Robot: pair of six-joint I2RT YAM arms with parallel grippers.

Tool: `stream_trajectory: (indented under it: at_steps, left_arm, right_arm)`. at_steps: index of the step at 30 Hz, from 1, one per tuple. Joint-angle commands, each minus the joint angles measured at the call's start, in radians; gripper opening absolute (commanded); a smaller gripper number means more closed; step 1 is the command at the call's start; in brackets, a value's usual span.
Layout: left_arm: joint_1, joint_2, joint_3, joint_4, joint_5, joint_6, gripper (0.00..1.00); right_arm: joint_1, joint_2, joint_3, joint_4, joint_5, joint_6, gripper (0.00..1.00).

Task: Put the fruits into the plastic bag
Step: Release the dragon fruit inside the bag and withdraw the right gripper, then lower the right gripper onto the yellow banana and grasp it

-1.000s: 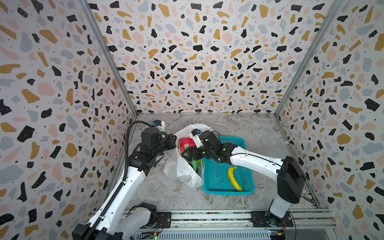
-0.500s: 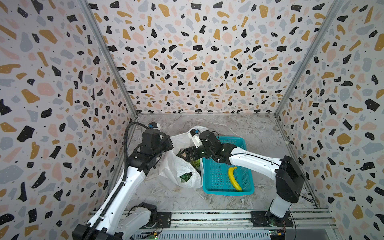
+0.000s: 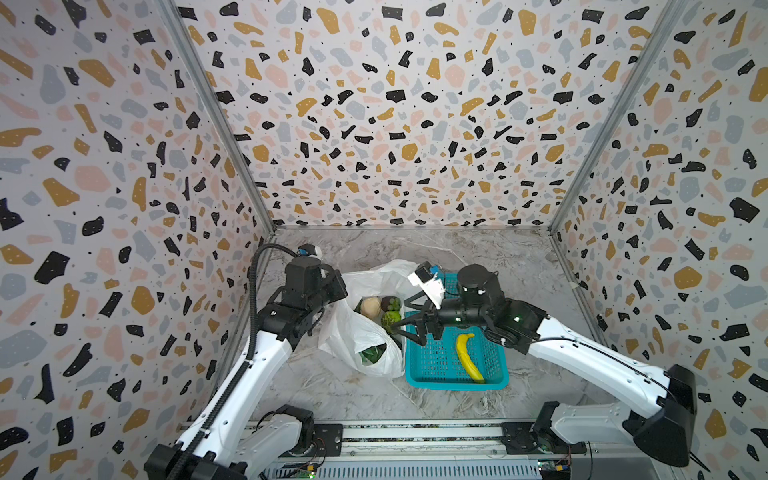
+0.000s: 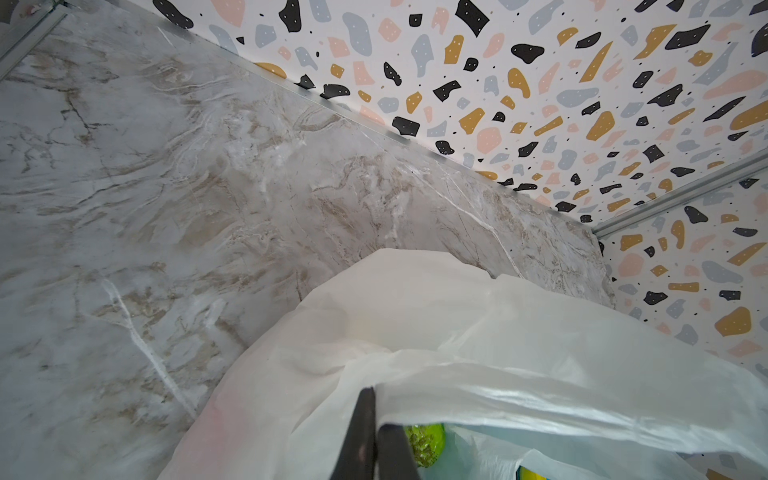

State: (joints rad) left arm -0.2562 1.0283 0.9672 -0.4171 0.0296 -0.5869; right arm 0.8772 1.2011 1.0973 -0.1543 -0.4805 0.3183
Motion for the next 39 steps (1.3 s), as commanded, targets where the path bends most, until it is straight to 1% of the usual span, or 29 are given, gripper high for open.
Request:
stream_trajectory:
  at_steps: [1, 4, 8, 11, 13, 15, 17, 19, 22, 24, 25, 29, 30, 32, 34, 37, 39]
  left_arm:
    - [0.004, 0.001, -0.005, 0.043, 0.014, 0.003, 0.00]
    - [0.003, 0.004, -0.013, 0.046, 0.012, 0.002, 0.00]
    - [0.003, 0.007, -0.021, 0.052, 0.019, -0.002, 0.00]
    - [0.003, 0.007, -0.028, 0.055, 0.021, -0.004, 0.00]
    - [0.003, 0.006, -0.033, 0.060, 0.027, -0.007, 0.00]
    - [0.003, 0.005, -0.037, 0.063, 0.032, -0.010, 0.00]
    - [0.003, 0.004, -0.039, 0.063, 0.032, -0.012, 0.00]
    - [0.002, 0.004, -0.042, 0.065, 0.033, -0.011, 0.00]
    - [0.004, 0.007, -0.044, 0.069, 0.038, -0.013, 0.00]
    - [0.003, 0.003, -0.047, 0.069, 0.038, -0.013, 0.00]
    - [0.003, 0.001, -0.050, 0.069, 0.038, -0.013, 0.00]
    - [0.004, 0.001, -0.051, 0.069, 0.039, -0.014, 0.00]
    - [0.004, 0.000, -0.051, 0.069, 0.039, -0.014, 0.00]
    - [0.003, -0.001, -0.050, 0.070, 0.041, -0.014, 0.00]
    - [0.003, -0.002, -0.050, 0.071, 0.044, -0.012, 0.00]
    - [0.004, -0.001, -0.049, 0.071, 0.048, -0.012, 0.00]
    - [0.003, 0.000, -0.050, 0.076, 0.055, -0.013, 0.00]
  right_arm:
    - [-0.073, -0.105, -0.045, -0.104, 0.112, 0.030, 0.96]
    - [-0.129, -0.184, -0.130, -0.184, 0.283, 0.107, 0.95]
    - [-0.156, -0.200, -0.241, -0.308, 0.420, 0.184, 0.92]
    - [-0.155, -0.183, -0.341, -0.321, 0.433, 0.265, 0.86]
    - [-0.145, -0.173, -0.424, -0.290, 0.430, 0.311, 0.82]
    - [-0.134, -0.156, -0.477, -0.271, 0.453, 0.340, 0.79]
    - [-0.132, -0.116, -0.475, -0.290, 0.484, 0.337, 0.78]
    - [-0.110, -0.071, -0.459, -0.315, 0.558, 0.325, 0.77]
    - [-0.098, 0.007, -0.457, -0.316, 0.557, 0.318, 0.75]
    - [-0.090, 0.057, -0.448, -0.317, 0.554, 0.308, 0.71]
    - [-0.082, 0.076, -0.442, -0.316, 0.557, 0.303, 0.67]
    - [-0.063, 0.118, -0.429, -0.291, 0.566, 0.280, 0.47]
    - [-0.063, 0.125, -0.426, -0.286, 0.568, 0.277, 0.40]
    - [-0.059, 0.123, -0.420, -0.276, 0.567, 0.269, 0.32]
    - [-0.049, 0.097, -0.414, -0.266, 0.569, 0.266, 0.28]
    - [-0.023, 0.020, -0.401, -0.223, 0.552, 0.248, 0.26]
    - [0.000, -0.034, -0.393, -0.172, 0.508, 0.225, 0.25]
